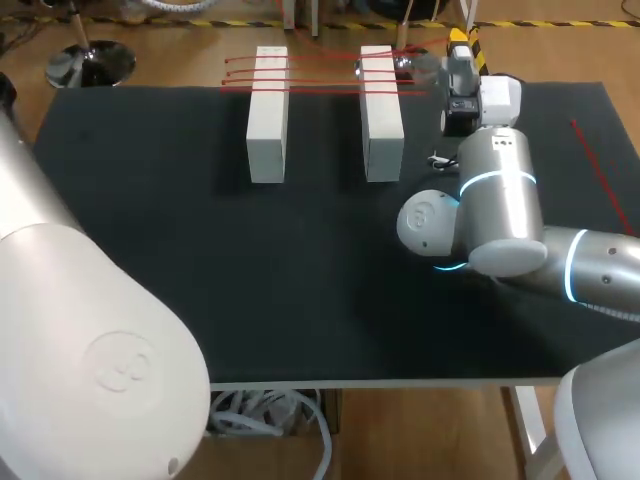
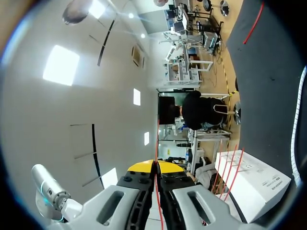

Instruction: Grab the tape and strap the tape.

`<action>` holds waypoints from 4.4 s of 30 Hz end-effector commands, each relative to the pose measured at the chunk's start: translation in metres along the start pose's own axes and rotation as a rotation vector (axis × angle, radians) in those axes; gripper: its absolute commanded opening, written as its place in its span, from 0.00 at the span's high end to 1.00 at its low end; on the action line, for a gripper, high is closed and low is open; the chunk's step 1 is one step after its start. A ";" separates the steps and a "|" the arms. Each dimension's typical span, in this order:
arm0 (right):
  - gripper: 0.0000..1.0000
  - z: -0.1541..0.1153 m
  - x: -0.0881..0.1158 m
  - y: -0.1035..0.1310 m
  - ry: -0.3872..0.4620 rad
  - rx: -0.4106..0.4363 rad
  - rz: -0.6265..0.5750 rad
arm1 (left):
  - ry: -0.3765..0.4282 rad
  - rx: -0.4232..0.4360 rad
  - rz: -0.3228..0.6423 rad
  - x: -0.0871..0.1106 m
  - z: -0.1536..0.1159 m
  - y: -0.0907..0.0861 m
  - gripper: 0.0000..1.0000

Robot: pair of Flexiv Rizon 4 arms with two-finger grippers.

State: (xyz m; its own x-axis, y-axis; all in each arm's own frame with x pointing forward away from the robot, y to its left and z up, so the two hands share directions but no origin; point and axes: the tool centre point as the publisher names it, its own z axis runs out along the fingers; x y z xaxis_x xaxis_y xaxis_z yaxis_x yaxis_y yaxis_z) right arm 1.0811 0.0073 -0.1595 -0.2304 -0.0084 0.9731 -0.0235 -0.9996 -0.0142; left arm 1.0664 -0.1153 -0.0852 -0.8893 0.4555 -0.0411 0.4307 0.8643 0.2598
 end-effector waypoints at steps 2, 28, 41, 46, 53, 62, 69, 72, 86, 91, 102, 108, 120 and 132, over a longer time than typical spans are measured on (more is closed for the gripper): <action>1.00 0.001 0.002 0.000 -0.005 0.001 -0.002 | 0.034 -0.016 -0.033 -0.009 -0.005 -0.004 1.00; 1.00 0.001 0.002 0.000 -0.005 0.001 -0.002 | 0.129 -0.058 -0.111 -0.020 -0.005 -0.021 1.00; 1.00 0.001 0.002 0.000 -0.005 0.001 -0.002 | 0.139 -0.083 -0.177 -0.027 -0.003 -0.021 1.00; 1.00 0.001 0.002 0.000 -0.005 0.001 -0.002 | 0.145 -0.085 -0.199 -0.028 0.000 -0.020 1.00; 1.00 0.001 0.002 0.000 -0.005 0.001 -0.002 | 0.133 -0.062 -0.228 -0.029 -0.001 -0.021 1.00; 1.00 0.001 0.002 0.000 -0.005 0.001 -0.002 | 0.133 -0.062 -0.228 -0.029 -0.001 -0.021 1.00; 1.00 0.001 0.002 0.000 -0.005 0.001 -0.002 | 0.133 -0.062 -0.228 -0.029 -0.001 -0.021 1.00; 1.00 0.001 0.002 0.000 -0.005 0.001 -0.002 | 0.133 -0.062 -0.228 -0.029 -0.001 -0.021 1.00; 1.00 0.001 0.002 0.000 -0.005 0.001 -0.002 | 0.133 -0.062 -0.228 -0.029 -0.001 -0.021 1.00; 1.00 0.001 0.002 0.000 -0.005 0.001 -0.002 | 0.133 -0.062 -0.228 -0.029 -0.001 -0.021 1.00; 1.00 0.001 0.002 0.000 -0.005 0.001 -0.002 | 0.133 -0.062 -0.228 -0.029 -0.001 -0.021 1.00; 1.00 0.000 0.002 0.000 -0.018 -0.005 -0.031 | 0.133 -0.062 -0.228 -0.029 -0.001 -0.021 1.00; 1.00 0.013 0.036 0.006 -0.066 0.101 -0.351 | 0.133 -0.062 -0.228 -0.029 -0.001 -0.021 1.00; 1.00 0.018 0.054 0.006 -0.108 0.251 -0.882 | 0.133 -0.062 -0.228 -0.029 -0.001 -0.021 1.00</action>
State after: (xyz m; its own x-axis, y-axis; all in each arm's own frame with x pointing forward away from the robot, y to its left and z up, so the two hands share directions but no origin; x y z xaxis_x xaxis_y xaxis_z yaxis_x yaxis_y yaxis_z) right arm 1.0888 0.0045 -0.1140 -0.2170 0.6180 0.7556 -0.0527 -0.7803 0.6231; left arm 1.0824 -0.1462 -0.0903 -0.9766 0.2143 0.0174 0.2088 0.9260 0.3146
